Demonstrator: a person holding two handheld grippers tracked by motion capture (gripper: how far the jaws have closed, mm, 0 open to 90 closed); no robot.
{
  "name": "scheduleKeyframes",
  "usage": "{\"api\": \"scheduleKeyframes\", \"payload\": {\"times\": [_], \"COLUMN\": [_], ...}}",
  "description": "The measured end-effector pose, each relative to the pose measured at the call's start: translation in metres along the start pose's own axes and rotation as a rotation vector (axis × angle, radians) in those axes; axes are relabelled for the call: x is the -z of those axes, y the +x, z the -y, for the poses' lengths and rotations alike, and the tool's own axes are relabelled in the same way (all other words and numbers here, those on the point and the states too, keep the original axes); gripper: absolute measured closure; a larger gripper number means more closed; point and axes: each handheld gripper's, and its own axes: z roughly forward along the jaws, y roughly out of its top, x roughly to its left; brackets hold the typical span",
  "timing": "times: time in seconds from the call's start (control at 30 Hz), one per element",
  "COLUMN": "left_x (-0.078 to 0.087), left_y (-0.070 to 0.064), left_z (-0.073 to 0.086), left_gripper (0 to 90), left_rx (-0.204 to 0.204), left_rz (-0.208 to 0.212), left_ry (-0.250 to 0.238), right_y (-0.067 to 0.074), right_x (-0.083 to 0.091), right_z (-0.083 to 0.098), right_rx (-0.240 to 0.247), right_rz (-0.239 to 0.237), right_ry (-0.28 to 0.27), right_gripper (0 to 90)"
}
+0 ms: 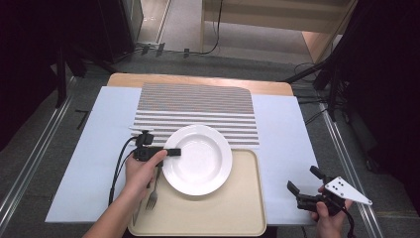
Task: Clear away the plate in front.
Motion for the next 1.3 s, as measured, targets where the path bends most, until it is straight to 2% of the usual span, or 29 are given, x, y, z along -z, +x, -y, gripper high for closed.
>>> {"api": "scheduleKeyframes", "payload": {"times": [0.2, 0.63, 0.83, 1.07, 1.3], "left_x": [0.002, 0.006, 0.006, 0.005, 0.006], "left_y": [-0.007, -0.016, -0.013, -0.017, -0.015], "left_z": [0.014, 0.036, 0.042, 0.045, 0.047], "left_gripper": [82.0, 81.9, 81.6, 81.5, 81.5], "left_rx": [-0.004, -0.047, -0.031, -0.049, -0.035], "left_rz": [0.029, 0.028, 0.036, 0.046, 0.051], "left_ry": [0.026, 0.079, 0.089, 0.111, 0.115], "right_y": [0.001, 0.002, 0.003, 0.003, 0.003], "right_x": [-0.001, -0.002, -0.003, -0.004, -0.004], "right_z": [0.000, 0.000, 0.000, 0.000, 0.000], "right_rx": [0.003, 0.002, 0.000, 0.003, 0.004], "right_rz": [0.000, 0.001, 0.002, 0.000, 0.002], "right_ry": [0.003, 0.006, 0.010, 0.011, 0.012], "right_gripper": [0.0, 0.0, 0.0, 0.0, 0.0]}}
